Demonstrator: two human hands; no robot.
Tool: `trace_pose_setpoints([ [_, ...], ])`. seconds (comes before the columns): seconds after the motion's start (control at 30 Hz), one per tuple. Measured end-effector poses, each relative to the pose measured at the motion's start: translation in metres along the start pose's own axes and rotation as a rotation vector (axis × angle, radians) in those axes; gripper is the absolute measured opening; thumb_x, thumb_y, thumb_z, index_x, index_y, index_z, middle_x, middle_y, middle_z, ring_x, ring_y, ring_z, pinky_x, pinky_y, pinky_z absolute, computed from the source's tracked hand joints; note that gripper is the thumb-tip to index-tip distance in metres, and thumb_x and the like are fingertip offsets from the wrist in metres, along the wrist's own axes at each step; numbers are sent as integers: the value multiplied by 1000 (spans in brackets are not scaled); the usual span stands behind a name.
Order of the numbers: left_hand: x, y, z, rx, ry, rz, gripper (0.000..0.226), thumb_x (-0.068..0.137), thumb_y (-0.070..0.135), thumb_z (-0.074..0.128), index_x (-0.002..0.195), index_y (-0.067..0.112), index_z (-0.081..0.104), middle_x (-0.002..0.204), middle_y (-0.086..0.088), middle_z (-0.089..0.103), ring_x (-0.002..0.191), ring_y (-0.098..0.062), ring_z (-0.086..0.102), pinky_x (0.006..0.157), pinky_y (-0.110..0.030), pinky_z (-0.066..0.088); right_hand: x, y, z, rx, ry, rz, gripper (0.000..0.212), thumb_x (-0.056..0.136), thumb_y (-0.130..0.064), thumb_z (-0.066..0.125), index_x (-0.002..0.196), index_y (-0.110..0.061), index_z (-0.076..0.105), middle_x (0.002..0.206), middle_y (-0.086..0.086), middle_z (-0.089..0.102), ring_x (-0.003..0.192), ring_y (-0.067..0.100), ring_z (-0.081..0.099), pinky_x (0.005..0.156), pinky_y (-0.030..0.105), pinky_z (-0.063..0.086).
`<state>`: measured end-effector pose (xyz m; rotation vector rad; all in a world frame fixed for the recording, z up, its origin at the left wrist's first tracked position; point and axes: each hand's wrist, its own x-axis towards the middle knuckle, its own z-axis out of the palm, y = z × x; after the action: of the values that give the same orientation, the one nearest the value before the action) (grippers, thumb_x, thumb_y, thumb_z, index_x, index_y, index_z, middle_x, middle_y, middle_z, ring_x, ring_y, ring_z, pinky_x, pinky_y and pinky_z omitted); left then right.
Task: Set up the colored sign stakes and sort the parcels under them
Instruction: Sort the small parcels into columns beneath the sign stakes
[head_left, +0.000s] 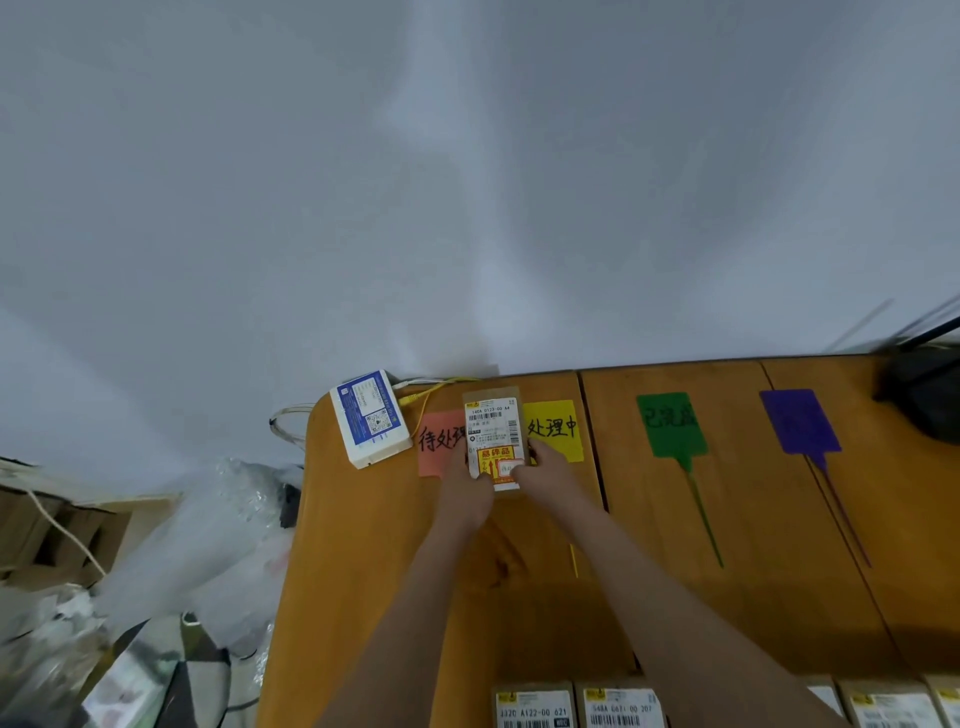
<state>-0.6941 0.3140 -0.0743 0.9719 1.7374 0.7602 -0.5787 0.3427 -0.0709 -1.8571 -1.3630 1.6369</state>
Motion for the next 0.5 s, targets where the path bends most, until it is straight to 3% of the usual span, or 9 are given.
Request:
trace_pose_setpoints([
  [0.1, 3, -1, 0, -24, -4, 17, 50, 92, -2, 49, 136, 21, 48, 126, 1, 59, 106, -11, 52, 77, -18, 41, 1, -3, 0, 24, -5, 5, 47, 85, -4, 49, 127, -21, 59, 120, 0, 65, 106, 21, 61, 87, 35, 52],
  [0.17, 4, -2, -1, -29, -6, 7, 51, 91, -2, 49, 137, 21, 48, 126, 1, 58, 107, -11, 52, 80, -20, 40, 3, -3, 0, 38, -2, 11, 47, 85, -3, 48, 127, -20, 60, 121, 2, 65, 106, 21, 61, 86, 33, 52],
  [0.27, 5, 0, -1, -42, -13, -17, 50, 93, 0, 47, 138, 21, 45, 125, 2, 57, 105, -11, 51, 84, -25, 39, 2, -3, 0, 50, -5, 24, 47, 85, -4, 48, 128, -22, 58, 124, 4, 65, 107, 22, 61, 90, 37, 53],
  [0.33, 4, -2, -3, -54, -1, -43, 44, 97, 5, 43, 138, 22, 46, 121, 2, 58, 96, -10, 53, 77, -23, 42, 3, -2, -1, 44, 8, 32, 48, 88, -5, 48, 131, -23, 54, 130, 6, 62, 111, 24, 60, 95, 40, 51],
  [0.43, -3, -17, -14, 288, 274, 33, 24, 98, 13, 43, 116, 15, 61, 112, -5, 65, 88, -15, 55, 67, -24, 44, 3, 3, 4, 0, 81, 37, 67, 94, -15, 55, 153, -23, 25, 150, 8, 44, 130, 30, 49, 103, 41, 44],
  [0.5, -7, -33, -19, 559, 337, 122, 27, 95, 10, 45, 114, 13, 64, 121, -7, 63, 105, -23, 52, 81, -31, 48, 2, 3, 10, -131, 119, -29, 82, 93, -32, 60, 155, -40, 7, 160, 9, 27, 141, 33, 37, 110, 48, 39],
])
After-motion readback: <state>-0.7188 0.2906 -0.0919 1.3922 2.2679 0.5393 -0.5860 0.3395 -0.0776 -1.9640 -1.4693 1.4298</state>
